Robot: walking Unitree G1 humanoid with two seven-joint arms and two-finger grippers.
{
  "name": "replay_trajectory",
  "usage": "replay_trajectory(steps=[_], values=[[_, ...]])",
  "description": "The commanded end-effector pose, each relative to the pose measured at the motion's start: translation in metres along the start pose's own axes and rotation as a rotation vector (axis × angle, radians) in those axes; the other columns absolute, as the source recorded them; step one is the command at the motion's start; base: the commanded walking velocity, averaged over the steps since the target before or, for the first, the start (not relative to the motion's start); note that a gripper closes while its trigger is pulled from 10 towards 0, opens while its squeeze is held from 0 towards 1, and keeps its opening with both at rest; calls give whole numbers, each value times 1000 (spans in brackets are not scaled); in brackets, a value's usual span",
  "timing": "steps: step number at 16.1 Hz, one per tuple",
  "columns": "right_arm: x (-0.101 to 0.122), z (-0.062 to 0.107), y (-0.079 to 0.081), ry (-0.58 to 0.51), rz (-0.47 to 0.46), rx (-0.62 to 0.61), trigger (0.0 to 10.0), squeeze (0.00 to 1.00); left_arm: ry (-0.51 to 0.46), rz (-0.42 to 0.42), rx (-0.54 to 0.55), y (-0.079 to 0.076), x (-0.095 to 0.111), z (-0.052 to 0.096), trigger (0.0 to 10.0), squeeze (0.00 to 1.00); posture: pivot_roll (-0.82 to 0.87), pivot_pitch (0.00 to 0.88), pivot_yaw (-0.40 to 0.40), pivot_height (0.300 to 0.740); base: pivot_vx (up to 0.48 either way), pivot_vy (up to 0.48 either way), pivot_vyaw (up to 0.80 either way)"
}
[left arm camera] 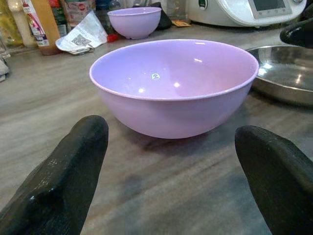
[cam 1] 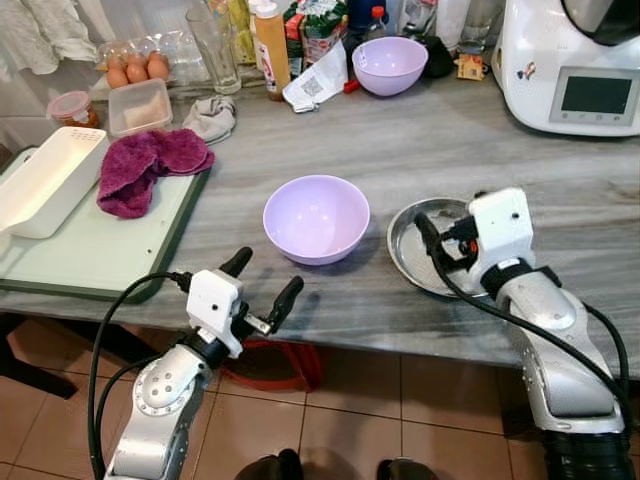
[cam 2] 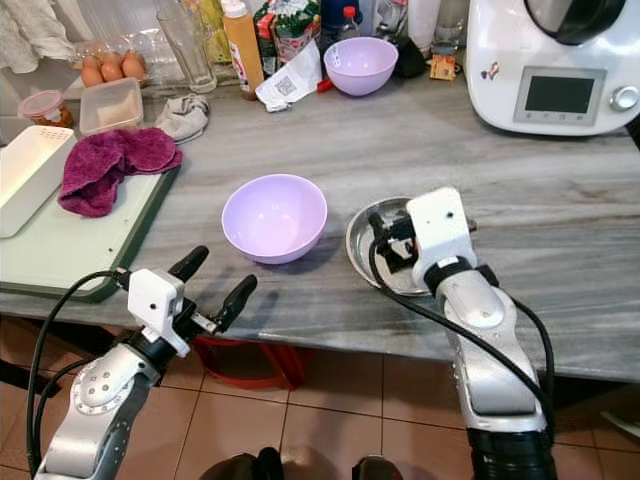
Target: Setting the table
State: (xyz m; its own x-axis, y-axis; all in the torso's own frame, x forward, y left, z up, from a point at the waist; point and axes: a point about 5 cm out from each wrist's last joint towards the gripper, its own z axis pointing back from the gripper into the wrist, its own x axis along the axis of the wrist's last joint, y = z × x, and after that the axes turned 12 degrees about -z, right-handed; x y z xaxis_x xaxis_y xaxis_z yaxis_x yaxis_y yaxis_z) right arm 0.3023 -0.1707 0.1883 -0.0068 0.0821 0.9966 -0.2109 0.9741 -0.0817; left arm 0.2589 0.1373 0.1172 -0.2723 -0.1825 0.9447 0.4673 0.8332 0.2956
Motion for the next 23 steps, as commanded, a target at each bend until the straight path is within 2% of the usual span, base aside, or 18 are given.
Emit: replay_trajectory(steps=[1, 4, 5, 8, 13, 14, 17, 18, 21, 23], values=[[-6, 3, -3, 42, -42, -10, 10000, 949, 13, -7, -2, 1, -2, 5, 10000, 0, -162, 190, 100, 740, 0, 0, 0], [-19, 5, -3, 175, -103, -8, 10000, 733, 14, 3, 3, -3, -3, 5, 10000, 0, -160, 187, 89, 740, 0, 0, 0], [-19, 5, -3, 175, -103, -8, 10000, 733, 14, 3, 3, -3, -3, 5, 10000, 0, -160, 187, 89, 740, 0, 0, 0], [-32, 9, 0, 263, -141, 7, 10000, 463, 15, 9, 3, -4, -4, 3, 10000, 0, -161, 183, 90, 740, 0, 0, 0], [-33, 7, 3, 301, -216, 29, 10000, 412, 15, 5, -4, -2, -4, 0, 10000, 0, -166, 179, 94, 740, 0, 0, 0], [-34, 5, 5, 303, -233, 45, 10000, 365, 16, 4, -4, -3, -4, -1, 10000, 0, -166, 176, 93, 740, 0, 0, 0], [-32, 0, 12, 307, -257, 80, 10000, 333, 18, 3, -4, -3, -4, -1, 10000, 0, -163, 173, 90, 740, 0, 0, 0], [-32, -3, 15, 305, -248, 96, 10000, 282, 20, 2, -3, -4, -5, -1, 10000, 0, -162, 171, 88, 740, 0, 0, 0], [-30, -9, 20, 302, -272, 114, 10000, 263, 23, 0, 2, -3, -5, -1, 10000, 0, -158, 170, 83, 740, 0, 0, 0], [-30, -12, 22, 297, -253, 122, 10000, 263, 27, 1, 3, -4, -6, -1, 10000, 0, -158, 172, 82, 740, 0, 0, 0]])
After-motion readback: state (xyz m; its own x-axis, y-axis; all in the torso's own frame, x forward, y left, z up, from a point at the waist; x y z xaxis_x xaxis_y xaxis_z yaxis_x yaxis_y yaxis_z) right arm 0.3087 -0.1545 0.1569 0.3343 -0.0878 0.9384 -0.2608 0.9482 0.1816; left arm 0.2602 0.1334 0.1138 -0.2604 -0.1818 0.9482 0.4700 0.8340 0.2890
